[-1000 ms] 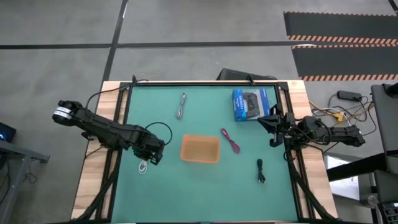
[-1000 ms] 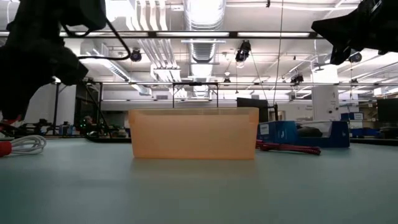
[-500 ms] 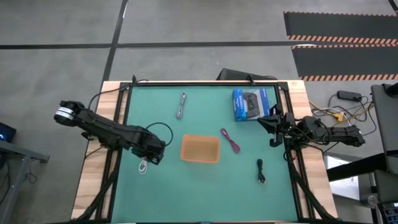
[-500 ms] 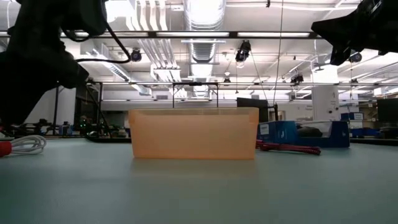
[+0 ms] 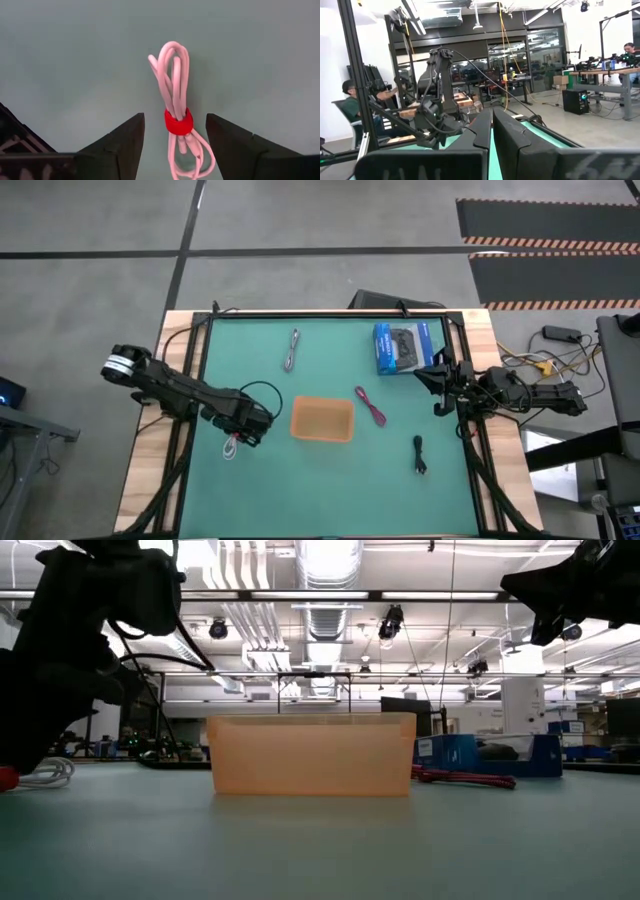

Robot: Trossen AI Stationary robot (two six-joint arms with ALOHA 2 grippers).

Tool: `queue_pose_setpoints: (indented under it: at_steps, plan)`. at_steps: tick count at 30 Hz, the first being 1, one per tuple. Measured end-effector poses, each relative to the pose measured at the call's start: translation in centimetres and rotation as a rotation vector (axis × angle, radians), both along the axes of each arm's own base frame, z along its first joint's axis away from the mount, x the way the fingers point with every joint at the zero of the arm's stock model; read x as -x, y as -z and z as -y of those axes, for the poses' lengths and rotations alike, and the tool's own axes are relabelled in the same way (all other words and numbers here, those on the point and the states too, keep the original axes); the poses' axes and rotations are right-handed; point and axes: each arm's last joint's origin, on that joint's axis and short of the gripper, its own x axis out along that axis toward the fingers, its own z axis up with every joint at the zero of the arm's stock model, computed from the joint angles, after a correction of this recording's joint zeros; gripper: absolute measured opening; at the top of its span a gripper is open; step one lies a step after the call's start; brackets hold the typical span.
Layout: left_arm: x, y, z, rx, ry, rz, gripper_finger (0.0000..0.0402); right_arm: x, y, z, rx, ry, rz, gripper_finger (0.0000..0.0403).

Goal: Pick and place USB-C Cables
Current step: Put the white charger cable into the orange bin

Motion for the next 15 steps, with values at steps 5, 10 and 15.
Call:
queue_pose_setpoints:
  at_steps: [5,10,15]
  plan:
    - [-0.2,0.4,0.0,-0.019,0.002,-0.012,0.0189,0.0,0.0,0.0,0.001,0.0,0.0,0.0009]
    - [-0.3,0.9,0.0,-0.025,0.006,-0.039,0.0172,0.0,0.0,0.0,-0.004,-0.001,0.001,0.0009]
    - [-0.4,1.4,0.2,-0.031,0.011,-0.059,0.0153,0.0,0.0,0.0,-0.028,-0.008,0.005,0.0009]
